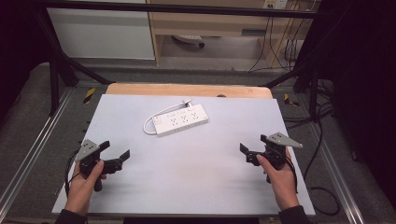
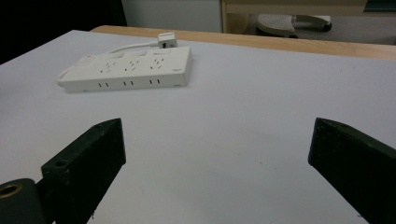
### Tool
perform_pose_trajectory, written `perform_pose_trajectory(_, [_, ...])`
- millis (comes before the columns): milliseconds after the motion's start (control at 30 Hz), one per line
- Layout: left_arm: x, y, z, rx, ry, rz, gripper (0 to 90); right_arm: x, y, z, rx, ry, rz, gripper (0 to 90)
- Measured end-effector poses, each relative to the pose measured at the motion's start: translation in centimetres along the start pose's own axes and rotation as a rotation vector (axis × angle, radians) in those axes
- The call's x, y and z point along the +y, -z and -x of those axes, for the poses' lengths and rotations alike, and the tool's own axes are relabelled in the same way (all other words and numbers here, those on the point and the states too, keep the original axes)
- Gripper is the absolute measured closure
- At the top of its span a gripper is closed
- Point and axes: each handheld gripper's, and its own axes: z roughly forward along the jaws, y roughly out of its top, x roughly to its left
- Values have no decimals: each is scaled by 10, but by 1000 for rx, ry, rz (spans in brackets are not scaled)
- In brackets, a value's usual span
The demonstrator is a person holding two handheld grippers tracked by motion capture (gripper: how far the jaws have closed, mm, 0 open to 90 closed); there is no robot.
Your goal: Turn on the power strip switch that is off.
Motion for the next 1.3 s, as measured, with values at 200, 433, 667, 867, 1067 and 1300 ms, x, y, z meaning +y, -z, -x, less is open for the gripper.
perform_pose_trajectory(200, [-3,-1,0,8,16,-23,56,12,-6,-8,12,30,-5,44])
perform_pose_trajectory(433, [-4,0,1,11,8,-28,56,28,-14,-12,31,46,2,45])
perform_pose_trajectory(667, [-4,-1,1,13,3,-32,59,43,-20,-18,41,65,13,46])
perform_pose_trajectory(867, [-4,-1,1,14,0,-36,59,51,-25,-21,53,64,17,47])
perform_pose_trajectory(1067, [-4,-2,2,13,3,-35,49,59,-30,-23,56,63,19,45])
perform_pose_trajectory(1300, [-4,-2,2,11,0,-40,49,70,-37,-23,52,62,15,46])
